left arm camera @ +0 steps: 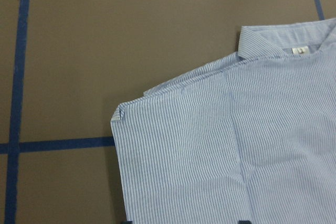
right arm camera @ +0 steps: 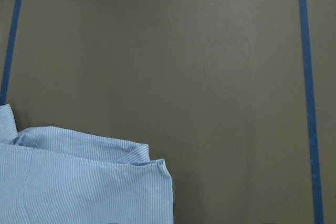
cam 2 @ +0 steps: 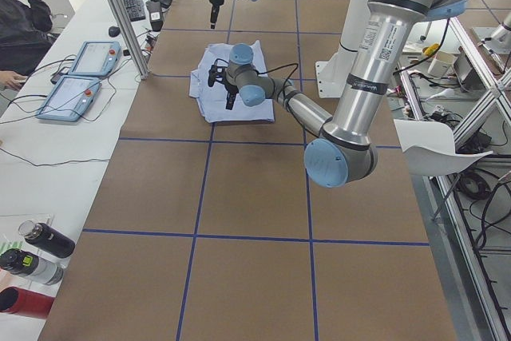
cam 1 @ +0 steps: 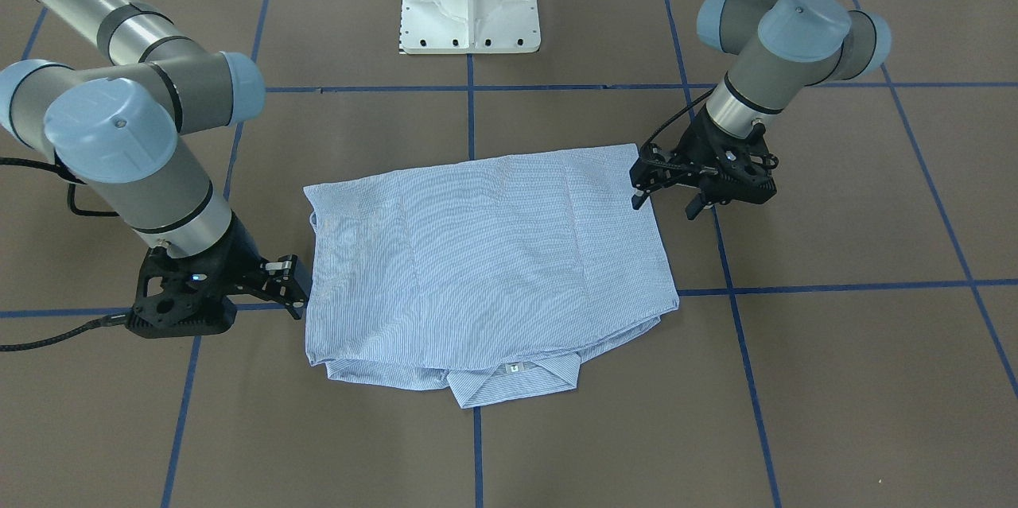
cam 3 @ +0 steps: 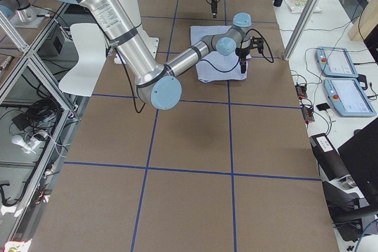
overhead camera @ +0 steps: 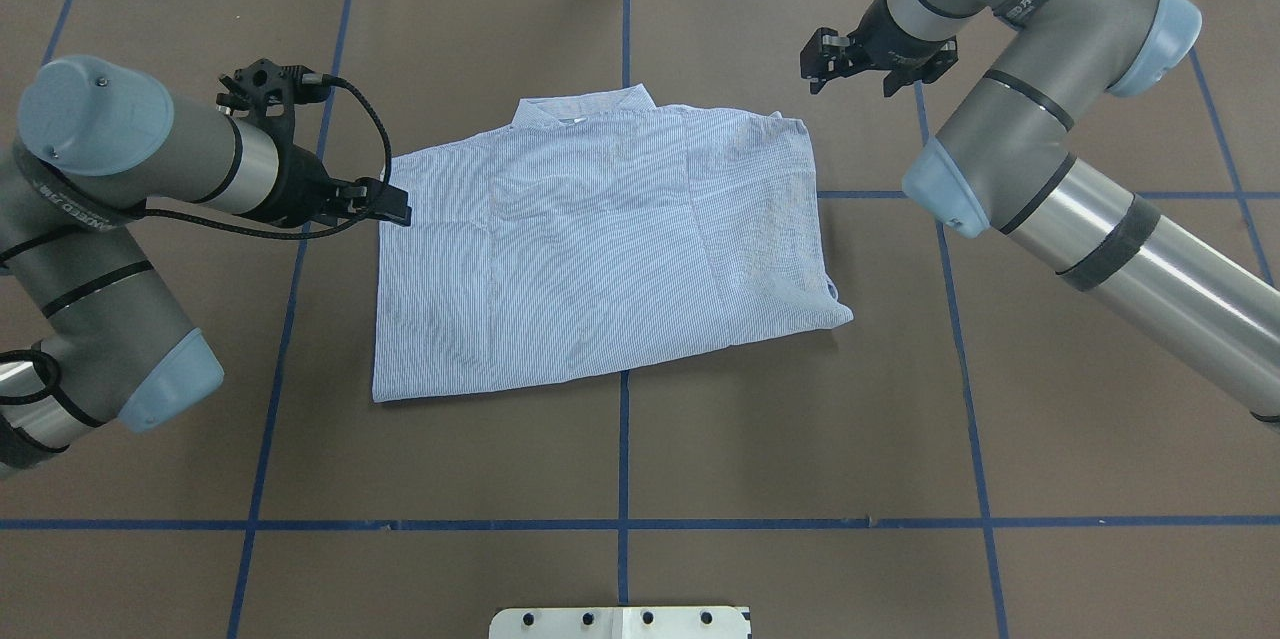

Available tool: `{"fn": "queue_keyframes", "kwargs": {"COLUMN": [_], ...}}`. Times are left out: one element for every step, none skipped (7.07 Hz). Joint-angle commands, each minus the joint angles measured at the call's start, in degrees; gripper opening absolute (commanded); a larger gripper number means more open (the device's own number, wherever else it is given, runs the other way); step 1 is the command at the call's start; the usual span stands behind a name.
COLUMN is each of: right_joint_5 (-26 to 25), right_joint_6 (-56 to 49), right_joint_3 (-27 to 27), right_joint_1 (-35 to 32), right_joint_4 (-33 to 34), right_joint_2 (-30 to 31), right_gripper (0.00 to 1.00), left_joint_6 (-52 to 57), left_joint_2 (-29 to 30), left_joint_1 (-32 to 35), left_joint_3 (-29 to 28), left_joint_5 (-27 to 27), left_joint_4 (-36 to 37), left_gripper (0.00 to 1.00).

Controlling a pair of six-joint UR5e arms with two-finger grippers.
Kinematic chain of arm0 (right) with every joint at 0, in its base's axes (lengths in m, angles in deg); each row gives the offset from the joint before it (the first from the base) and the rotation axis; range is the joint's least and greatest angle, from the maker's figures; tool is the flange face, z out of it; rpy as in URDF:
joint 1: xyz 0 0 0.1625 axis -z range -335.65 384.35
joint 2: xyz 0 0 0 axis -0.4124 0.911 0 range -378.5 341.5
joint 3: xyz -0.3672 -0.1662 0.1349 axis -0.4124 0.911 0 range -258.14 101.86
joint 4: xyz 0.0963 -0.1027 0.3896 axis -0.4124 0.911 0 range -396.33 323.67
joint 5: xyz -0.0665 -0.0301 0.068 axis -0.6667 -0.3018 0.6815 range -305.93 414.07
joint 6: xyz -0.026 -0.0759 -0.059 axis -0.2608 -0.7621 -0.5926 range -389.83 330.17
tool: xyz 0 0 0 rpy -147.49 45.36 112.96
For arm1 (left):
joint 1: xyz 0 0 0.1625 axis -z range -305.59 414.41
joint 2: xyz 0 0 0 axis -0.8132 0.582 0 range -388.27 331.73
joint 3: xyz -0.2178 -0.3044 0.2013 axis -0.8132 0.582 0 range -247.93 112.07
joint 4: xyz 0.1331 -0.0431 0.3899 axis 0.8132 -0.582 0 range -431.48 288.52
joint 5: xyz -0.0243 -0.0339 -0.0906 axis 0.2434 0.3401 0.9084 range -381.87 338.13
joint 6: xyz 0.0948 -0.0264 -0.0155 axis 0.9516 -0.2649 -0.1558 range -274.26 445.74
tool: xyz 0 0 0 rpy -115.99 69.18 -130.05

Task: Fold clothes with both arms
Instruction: 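Release the hem near the collar and raise both grippers away, then lower the left gripper to the folded shirt's side edge and grasp it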

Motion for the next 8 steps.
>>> {"fn": "queue_keyframes", "kwargs": {"right_joint_5": [0.58,0.67,0.67,0.67,0.76,0.76,0.67,0.67], "right_joint_6": [-2.56,-2.56,-2.56,-2.56,-2.48,-2.47,-2.47,-2.21], "right_joint_3": [0.03,-0.06,-0.06,-0.06,-0.32,-0.24,-0.32,-0.93], "right_joint_1": [-1.09,-1.09,-1.09,-1.0,-1.08,-1.09,-1.09,-1.09], "right_joint_4": [0.37,0.28,0.28,-0.16,-0.25,-0.25,-0.34,-0.34], "right_joint_2": [0.51,0.51,0.6,0.95,1.12,1.12,1.21,1.21], "right_gripper": [1.0,1.0,1.0,1.0,1.0,1.0,1.0,1.0], "left_joint_6": [-2.51,-2.88,-3.14,-5.58,-7.0,-7.19,-8.23,-10.25], "left_joint_2": [-3.75,-5.6,-6.31,-6.41,-6.5,-6.93,-7.11,-7.11], "left_joint_1": [-4.4,-6.87,-8.28,-10.38,-12.49,-13.21,-13.57,-14.27], "left_joint_3": [2.02,1.85,1.85,1.85,1.85,1.93,1.93,1.93], "left_joint_5": [-0.8,-2.63,-3.0,-3.09,-4.83,-4.85,-4.85,-5.2], "left_joint_4": [-1.37,-3.64,-3.93,-4.02,-3.93,-3.93,-3.93,-3.93], "left_gripper": [1.0,1.0,1.0,1.0,1.0,0.96,0.83,0.71]}}
